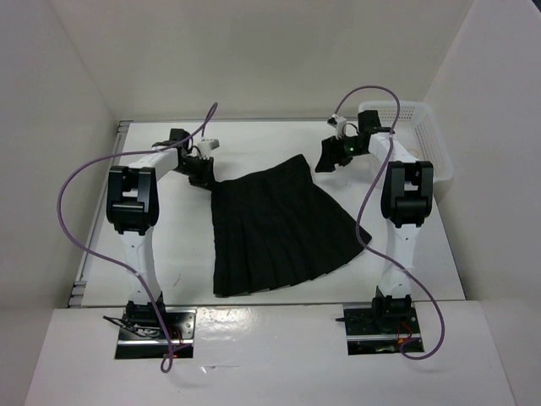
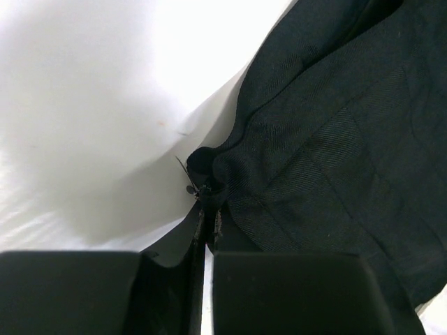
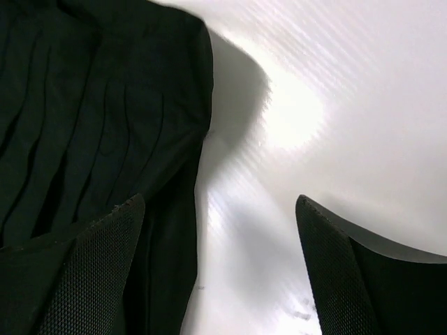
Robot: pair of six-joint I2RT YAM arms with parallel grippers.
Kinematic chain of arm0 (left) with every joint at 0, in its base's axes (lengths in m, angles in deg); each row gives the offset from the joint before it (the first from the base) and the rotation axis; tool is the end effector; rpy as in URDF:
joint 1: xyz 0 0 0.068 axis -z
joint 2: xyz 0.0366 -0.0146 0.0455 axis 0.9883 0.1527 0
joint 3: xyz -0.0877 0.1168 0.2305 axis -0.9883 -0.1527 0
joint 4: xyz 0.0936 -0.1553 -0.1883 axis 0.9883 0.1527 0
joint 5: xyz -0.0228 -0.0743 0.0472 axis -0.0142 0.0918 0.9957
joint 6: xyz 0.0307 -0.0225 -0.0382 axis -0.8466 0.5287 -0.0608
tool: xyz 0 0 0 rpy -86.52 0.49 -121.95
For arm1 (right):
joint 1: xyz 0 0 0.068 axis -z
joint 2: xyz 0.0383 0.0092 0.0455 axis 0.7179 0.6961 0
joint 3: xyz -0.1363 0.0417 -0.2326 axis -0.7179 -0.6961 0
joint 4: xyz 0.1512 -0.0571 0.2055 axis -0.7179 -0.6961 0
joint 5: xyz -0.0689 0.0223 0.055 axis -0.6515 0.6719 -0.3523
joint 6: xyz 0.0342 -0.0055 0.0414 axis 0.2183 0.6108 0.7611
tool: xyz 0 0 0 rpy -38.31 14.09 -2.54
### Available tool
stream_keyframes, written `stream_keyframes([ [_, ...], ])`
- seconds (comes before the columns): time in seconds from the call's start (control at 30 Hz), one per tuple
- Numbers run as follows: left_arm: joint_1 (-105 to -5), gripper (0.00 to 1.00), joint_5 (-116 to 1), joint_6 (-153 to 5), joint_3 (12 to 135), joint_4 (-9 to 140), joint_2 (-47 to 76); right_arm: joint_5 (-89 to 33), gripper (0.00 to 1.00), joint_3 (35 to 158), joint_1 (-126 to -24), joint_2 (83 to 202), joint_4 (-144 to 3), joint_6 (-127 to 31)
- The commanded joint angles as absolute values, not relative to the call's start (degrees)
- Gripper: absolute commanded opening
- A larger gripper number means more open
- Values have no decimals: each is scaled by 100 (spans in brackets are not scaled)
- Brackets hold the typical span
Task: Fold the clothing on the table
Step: Flatten the skirt out, then fold the skirt
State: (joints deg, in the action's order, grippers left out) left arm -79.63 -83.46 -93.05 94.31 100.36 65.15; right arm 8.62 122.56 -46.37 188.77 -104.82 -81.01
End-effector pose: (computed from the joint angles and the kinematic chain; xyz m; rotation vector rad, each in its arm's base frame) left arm 0.4548 -0.0326 0.1502 0.3776 2.5696 -0.7708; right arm 0.4748 0.0288 0.1868 -0.7899 2.2430 0.7982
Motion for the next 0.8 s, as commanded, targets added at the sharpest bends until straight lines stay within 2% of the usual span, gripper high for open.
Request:
stream_keyframes([
  [0.0,-7876,0,-8234,-9470,9266,10175,6286,1784,92,12844,-4588,19254,-10848,-8412],
  [0.27,-7770,0,-8119,-9523,9266,10175,6286,2172,92,13714,-4694,19914,-11314,-8587],
  [0.77,-7665,0,-8067,-9629,9266,10175,6392,2295,83,14849,-4799,20872,-11825,-8694],
])
